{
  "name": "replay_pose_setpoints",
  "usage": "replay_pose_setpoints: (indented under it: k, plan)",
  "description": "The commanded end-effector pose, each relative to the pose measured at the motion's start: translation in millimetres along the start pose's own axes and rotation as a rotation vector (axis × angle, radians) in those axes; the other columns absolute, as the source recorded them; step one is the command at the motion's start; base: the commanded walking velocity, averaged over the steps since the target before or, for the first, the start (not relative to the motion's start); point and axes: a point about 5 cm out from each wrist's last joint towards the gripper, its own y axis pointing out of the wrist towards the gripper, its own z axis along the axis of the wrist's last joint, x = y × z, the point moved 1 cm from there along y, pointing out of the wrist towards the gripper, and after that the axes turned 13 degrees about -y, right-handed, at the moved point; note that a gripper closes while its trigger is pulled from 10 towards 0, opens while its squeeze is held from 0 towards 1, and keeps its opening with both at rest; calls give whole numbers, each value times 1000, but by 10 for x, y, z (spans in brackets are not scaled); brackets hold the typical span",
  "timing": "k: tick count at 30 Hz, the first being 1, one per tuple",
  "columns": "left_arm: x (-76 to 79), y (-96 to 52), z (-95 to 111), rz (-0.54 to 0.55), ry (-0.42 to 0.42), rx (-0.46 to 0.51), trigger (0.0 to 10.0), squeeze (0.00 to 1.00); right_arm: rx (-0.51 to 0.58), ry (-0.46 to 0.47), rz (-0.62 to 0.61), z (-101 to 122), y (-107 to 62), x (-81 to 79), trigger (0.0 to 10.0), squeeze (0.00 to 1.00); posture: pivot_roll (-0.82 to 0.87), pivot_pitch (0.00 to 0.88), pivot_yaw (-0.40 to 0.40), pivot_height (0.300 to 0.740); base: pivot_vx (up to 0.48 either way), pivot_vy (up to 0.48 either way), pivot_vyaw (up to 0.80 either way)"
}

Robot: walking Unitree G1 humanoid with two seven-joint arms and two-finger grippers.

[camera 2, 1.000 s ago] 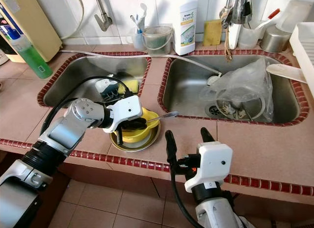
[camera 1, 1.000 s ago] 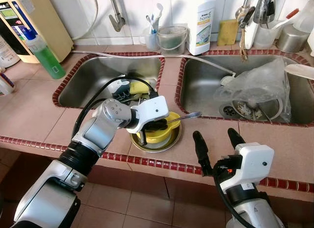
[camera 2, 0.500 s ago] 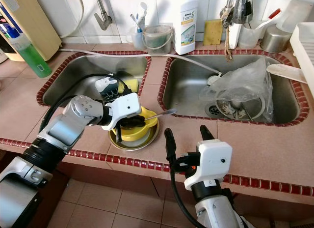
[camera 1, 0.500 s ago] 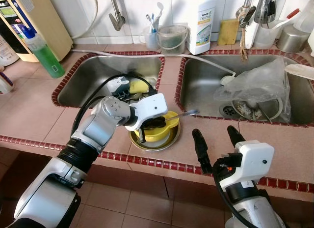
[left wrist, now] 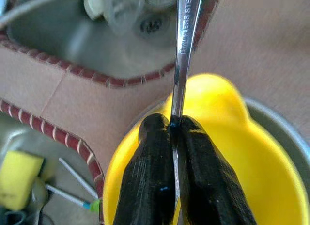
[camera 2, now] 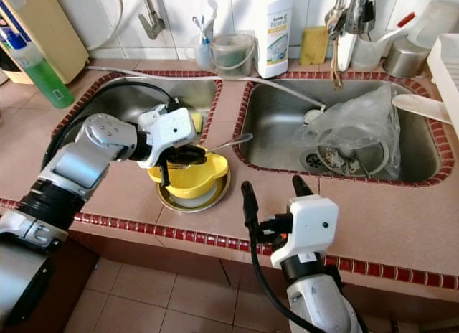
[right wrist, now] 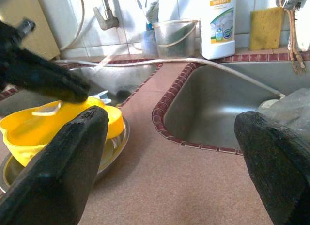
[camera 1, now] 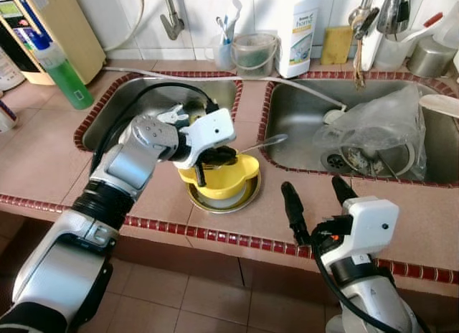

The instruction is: Kitchen organization

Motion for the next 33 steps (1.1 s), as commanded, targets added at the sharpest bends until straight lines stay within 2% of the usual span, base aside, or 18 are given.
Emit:
replay_pose_setpoints:
  k: [1,4,5,6,9,11,12,13,15,18,20,21,22,23,24,27,33]
  plan:
    - [-117,-155,127,25,-19,55,10000,0,5,10,16,-3,11,-10,10000,0,-89,83,116,740,0,0,0]
    - [-183,-203,201,57,-55,110,10000,0,12,7,20,-2,31,-1,10000,0,-90,72,112,740,0,0,0]
    - [-247,-242,280,93,-111,191,10000,0,24,9,22,0,63,15,10000,0,-88,52,102,740,0,0,0]
    - [-247,-242,280,93,-111,191,10000,0,24,9,22,0,63,15,10000,0,-88,52,102,740,0,0,0]
    - [-338,-274,357,180,-196,326,10000,0,55,25,25,21,125,41,10000,0,-84,38,97,740,0,0,0]
    - [-388,-273,344,240,-258,377,10000,0,64,37,19,26,166,66,10000,0,-82,30,91,740,0,0,0]
    - [-426,-262,291,320,-289,407,10000,0,78,40,10,31,216,99,10000,0,-75,17,82,740,0,0,0]
    - [-426,-262,291,320,-289,407,10000,0,78,40,10,31,216,99,10000,0,-75,17,82,740,0,0,0]
    - [-432,-247,186,403,-376,480,10000,0,105,50,-13,44,307,170,10000,0,-63,0,70,740,0,0,0]
    - [-429,-249,156,443,-381,504,10000,0,115,51,-24,50,336,196,10000,0,-55,0,62,740,0,0,0]
    - [-430,-249,109,508,-387,530,10000,0,128,49,-47,55,387,247,10000,0,-46,0,56,740,0,0,0]
    - [-428,-271,46,601,-432,611,10000,0,142,44,-94,56,469,342,10000,0,-29,0,41,740,0,0,0]
    - [-428,-271,46,601,-432,611,10000,0,142,44,-94,56,469,342,10000,0,-29,0,41,740,0,0,0]
    - [-394,-283,15,653,-434,673,10000,0,154,36,-125,52,520,409,10000,0,-20,0,32,740,0,0,0]
    - [-370,-285,11,665,-421,693,10000,0,159,32,-132,50,532,427,10000,0,-17,0,30,740,0,0,0]
    - [-315,-278,-15,738,-368,720,10000,0,163,11,-169,24,579,492,10000,0,-11,0,23,740,0,0,0]
    - [-159,-165,-141,791,-359,739,10000,0,152,-15,-240,-75,630,601,10000,0,3,0,5,740,0,0,0]
